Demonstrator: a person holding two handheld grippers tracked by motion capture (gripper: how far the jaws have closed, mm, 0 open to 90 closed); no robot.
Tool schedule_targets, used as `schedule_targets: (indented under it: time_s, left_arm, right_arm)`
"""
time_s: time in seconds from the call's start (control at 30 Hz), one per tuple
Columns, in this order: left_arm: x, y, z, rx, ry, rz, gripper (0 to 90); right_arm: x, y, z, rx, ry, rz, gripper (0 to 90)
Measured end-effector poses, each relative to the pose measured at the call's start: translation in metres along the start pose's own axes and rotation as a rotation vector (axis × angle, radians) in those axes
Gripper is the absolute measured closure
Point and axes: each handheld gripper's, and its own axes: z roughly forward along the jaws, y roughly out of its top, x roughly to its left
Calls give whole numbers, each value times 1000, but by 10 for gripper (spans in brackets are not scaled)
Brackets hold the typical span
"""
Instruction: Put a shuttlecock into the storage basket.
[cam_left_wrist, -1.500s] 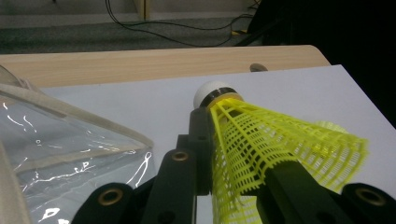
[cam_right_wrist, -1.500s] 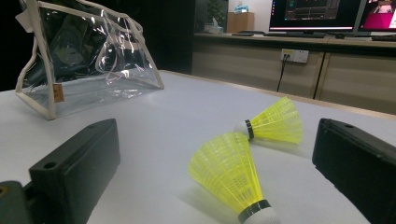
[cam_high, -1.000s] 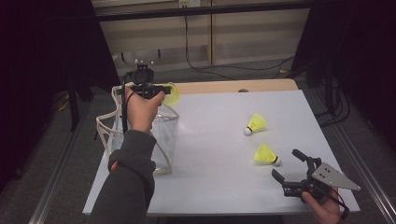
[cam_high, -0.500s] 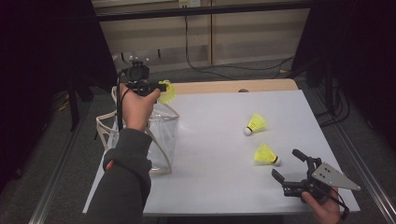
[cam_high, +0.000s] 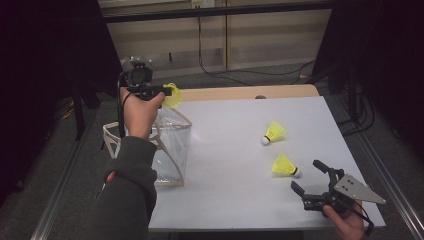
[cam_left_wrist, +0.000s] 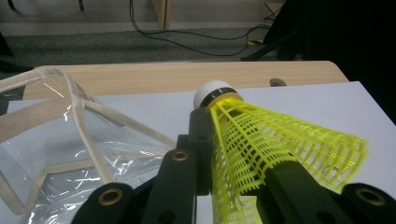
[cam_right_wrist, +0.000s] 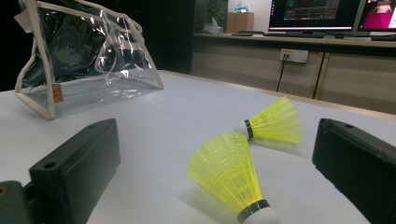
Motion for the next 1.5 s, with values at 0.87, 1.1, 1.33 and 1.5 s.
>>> schedule_targets:
  time_s: [0.87, 1.1, 1.33, 1.5]
  left_arm:
    - [18, 1, -9, 1, 47, -7, 811]
    - [22, 1, -12, 2, 57, -7, 811]
    - [26, 0, -13, 5, 66, -2, 811]
    - [31, -1, -14, 7, 77, -6, 811]
  right_arm:
    - [0, 0, 0, -3, -3, -3, 6]
    - [-1, 0, -1, -1, -5, -3, 6]
    - [-1, 0, -1, -1, -7, -3, 6]
    - [-1, 0, -1, -3, -7, -4, 6]
